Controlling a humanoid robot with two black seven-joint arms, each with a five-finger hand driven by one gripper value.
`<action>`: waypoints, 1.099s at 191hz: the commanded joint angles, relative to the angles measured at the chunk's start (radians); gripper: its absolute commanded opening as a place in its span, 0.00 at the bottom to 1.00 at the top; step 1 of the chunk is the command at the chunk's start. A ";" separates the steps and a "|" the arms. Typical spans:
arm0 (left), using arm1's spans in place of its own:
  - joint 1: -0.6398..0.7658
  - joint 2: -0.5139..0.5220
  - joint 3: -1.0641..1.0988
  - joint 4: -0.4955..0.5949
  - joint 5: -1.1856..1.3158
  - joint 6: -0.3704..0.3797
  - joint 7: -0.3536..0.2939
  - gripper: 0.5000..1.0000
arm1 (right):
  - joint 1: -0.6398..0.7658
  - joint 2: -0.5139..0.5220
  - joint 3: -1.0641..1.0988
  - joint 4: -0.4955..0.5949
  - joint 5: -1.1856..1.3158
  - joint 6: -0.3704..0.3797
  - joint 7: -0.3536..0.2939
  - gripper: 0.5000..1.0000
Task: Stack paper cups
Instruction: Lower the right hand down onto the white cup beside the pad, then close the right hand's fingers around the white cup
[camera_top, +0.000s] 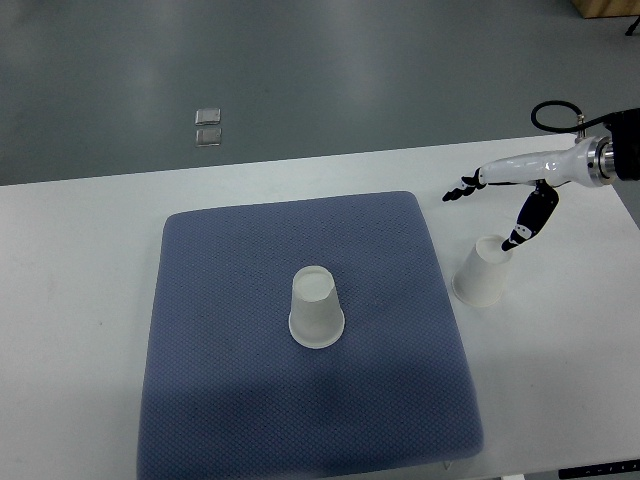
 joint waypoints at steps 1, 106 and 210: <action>0.000 0.000 0.000 0.000 0.000 0.000 0.000 1.00 | -0.010 0.009 -0.002 0.003 -0.089 -0.012 0.000 0.82; 0.000 0.000 0.000 0.000 0.000 0.000 0.000 1.00 | -0.059 0.066 -0.010 0.008 -0.193 -0.041 0.000 0.82; 0.000 0.000 0.000 0.000 0.000 0.000 0.000 1.00 | -0.129 0.090 -0.013 -0.056 -0.271 -0.130 0.006 0.74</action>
